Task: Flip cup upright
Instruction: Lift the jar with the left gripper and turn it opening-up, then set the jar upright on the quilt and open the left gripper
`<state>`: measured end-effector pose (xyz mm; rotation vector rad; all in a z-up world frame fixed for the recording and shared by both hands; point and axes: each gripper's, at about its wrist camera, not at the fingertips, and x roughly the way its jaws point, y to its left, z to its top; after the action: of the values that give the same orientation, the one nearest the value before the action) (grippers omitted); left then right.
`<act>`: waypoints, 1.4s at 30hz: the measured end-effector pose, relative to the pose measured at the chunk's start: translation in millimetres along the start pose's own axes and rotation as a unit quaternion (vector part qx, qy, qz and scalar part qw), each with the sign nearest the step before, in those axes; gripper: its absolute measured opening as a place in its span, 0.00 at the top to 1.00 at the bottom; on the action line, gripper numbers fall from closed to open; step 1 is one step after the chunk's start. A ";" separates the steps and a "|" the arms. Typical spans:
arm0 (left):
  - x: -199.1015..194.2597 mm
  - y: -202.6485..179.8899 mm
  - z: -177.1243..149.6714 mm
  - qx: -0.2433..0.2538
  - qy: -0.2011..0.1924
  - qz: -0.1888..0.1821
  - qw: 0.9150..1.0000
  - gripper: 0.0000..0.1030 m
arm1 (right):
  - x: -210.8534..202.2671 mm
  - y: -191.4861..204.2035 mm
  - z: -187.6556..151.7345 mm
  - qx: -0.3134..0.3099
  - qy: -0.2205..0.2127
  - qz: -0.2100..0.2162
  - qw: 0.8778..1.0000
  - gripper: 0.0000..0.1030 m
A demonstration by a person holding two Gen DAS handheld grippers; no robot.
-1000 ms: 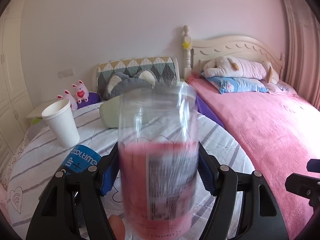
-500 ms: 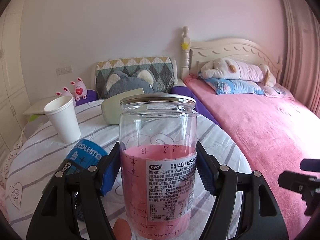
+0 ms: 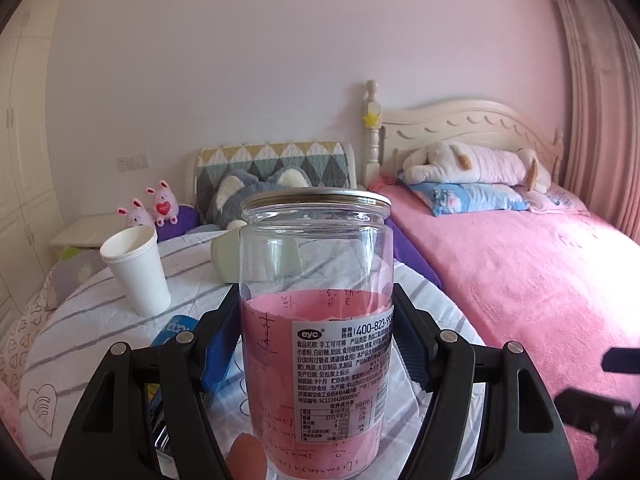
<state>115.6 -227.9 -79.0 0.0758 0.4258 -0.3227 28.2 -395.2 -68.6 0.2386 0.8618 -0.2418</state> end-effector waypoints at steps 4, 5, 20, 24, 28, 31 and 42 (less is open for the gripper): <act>10.6 -3.0 -7.9 0.001 0.020 -0.015 1.000 0.31 | -1.9 -4.4 0.9 0.004 -0.001 -0.007 1.000 0.18; 12.7 -2.9 -10.2 0.002 0.024 -0.017 1.000 0.31 | -1.8 -5.4 1.3 0.004 -0.001 -0.008 1.000 0.18; -2.0 7.8 -22.3 -0.023 0.028 -0.019 0.999 0.31 | 3.1 -3.0 0.2 -0.001 0.006 -0.005 1.000 0.18; -14.5 10.0 -27.2 -0.022 0.030 -0.022 0.999 0.31 | -0.7 -2.5 -2.3 0.001 0.004 -0.005 1.000 0.18; -27.1 9.9 -34.2 -0.015 0.031 -0.023 0.999 0.31 | -8.0 0.6 -5.5 -0.001 -0.002 -0.003 1.000 0.18; -35.6 9.8 -39.4 -0.009 0.035 -0.020 0.999 0.31 | -13.9 3.8 -9.6 -0.005 -0.006 -0.001 1.000 0.18; -43.9 9.1 -37.3 0.011 0.049 -0.018 0.999 0.07 | -33.3 15.9 -21.0 -0.009 -0.022 0.001 1.000 0.18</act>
<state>66.1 -201.3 -94.6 0.1064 0.5221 -0.3601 -3.0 -370.0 -54.4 0.2173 0.8194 -0.2359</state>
